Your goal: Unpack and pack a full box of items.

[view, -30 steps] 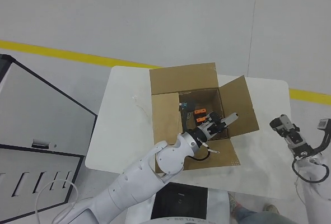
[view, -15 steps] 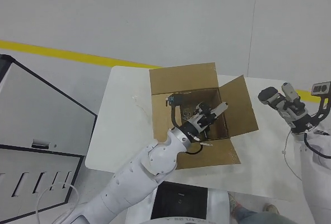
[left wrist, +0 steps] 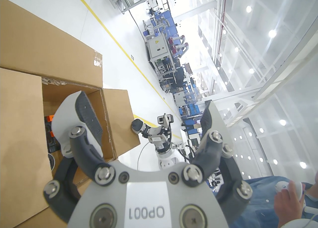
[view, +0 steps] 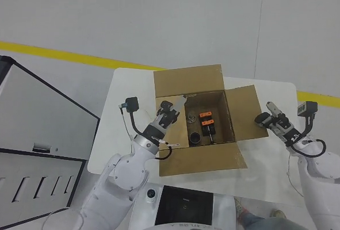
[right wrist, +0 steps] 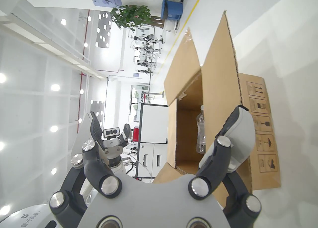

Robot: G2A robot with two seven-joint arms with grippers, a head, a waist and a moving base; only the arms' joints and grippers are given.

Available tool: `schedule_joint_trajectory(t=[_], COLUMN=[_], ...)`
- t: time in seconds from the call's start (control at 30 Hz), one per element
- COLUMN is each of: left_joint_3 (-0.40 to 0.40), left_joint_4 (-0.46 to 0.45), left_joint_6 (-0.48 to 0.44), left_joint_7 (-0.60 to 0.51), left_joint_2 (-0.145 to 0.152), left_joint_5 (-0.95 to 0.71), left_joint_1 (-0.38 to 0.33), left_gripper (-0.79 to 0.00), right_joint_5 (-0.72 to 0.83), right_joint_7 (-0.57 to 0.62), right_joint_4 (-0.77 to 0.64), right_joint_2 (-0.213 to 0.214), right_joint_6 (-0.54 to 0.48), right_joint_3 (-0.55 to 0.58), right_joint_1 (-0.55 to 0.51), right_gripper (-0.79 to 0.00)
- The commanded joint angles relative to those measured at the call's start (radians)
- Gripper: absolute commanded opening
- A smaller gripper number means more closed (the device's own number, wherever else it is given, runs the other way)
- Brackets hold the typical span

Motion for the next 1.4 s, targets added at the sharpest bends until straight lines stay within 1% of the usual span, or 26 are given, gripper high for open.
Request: schedule_joint_trajectory(t=[0.0, 0.13, 0.27, 0.37, 0.47, 0.63, 0.93, 1.1, 1.17, 1.23, 1.37], left_joint_3=[-0.010, -0.010, -0.010, -0.010, -0.010, -0.010, -0.010, -0.010, -0.010, -0.010, -0.010], left_joint_4=[-0.006, -0.006, -0.006, -0.006, -0.006, -0.006, -0.006, -0.006, -0.006, -0.006, -0.006], left_joint_6=[0.000, 0.000, 0.000, 0.000, 0.000, 0.000, 0.000, 0.000, 0.000, 0.000, 0.000], left_joint_7=[0.004, 0.004, 0.004, 0.004, 0.004, 0.004, 0.004, 0.004, 0.004, 0.004, 0.004], left_joint_2=[0.001, 0.001, 0.001, 0.001, 0.001, 0.001, 0.001, 0.001, 0.001, 0.001, 0.001], left_joint_5=[-0.004, -0.004, -0.004, -0.004, -0.004, -0.004, -0.004, -0.004, -0.004, -0.004, -0.004], left_joint_1=[0.008, 0.008, 0.008, 0.008, 0.008, 0.008, 0.008, 0.008, 0.008, 0.008, 0.008], left_gripper=[0.000, 0.000, 0.000, 0.000, 0.000, 0.000, 0.000, 0.000, 0.000, 0.000, 0.000], right_joint_5=[-0.037, -0.041, -0.029, -0.024, -0.016, -0.023, -0.014, 0.020, 0.020, 0.022, -0.002], right_joint_7=[-0.007, -0.030, -0.030, -0.010, 0.014, 0.053, 0.096, 0.169, 0.186, 0.181, 0.129], right_joint_4=[0.047, 0.149, 0.201, 0.212, 0.192, 0.161, 0.070, 0.011, -0.003, -0.011, -0.016], right_joint_2=[-0.001, -0.013, -0.022, -0.027, -0.028, -0.025, -0.017, -0.012, -0.010, -0.008, -0.003], right_joint_6=[-0.027, -0.096, -0.120, -0.133, -0.135, -0.103, -0.059, -0.003, 0.005, 0.008, 0.022], right_joint_3=[-0.022, -0.089, -0.144, -0.176, -0.194, -0.204, -0.201, -0.210, -0.211, -0.204, -0.170], right_joint_1=[0.006, 0.034, 0.060, 0.071, 0.070, 0.053, -0.024, -0.071, -0.080, -0.084, -0.083], right_gripper=[0.000, 0.000, 0.000, 0.000, 0.000, 0.000, 0.000, 0.000, 0.000, 0.000, 0.000])
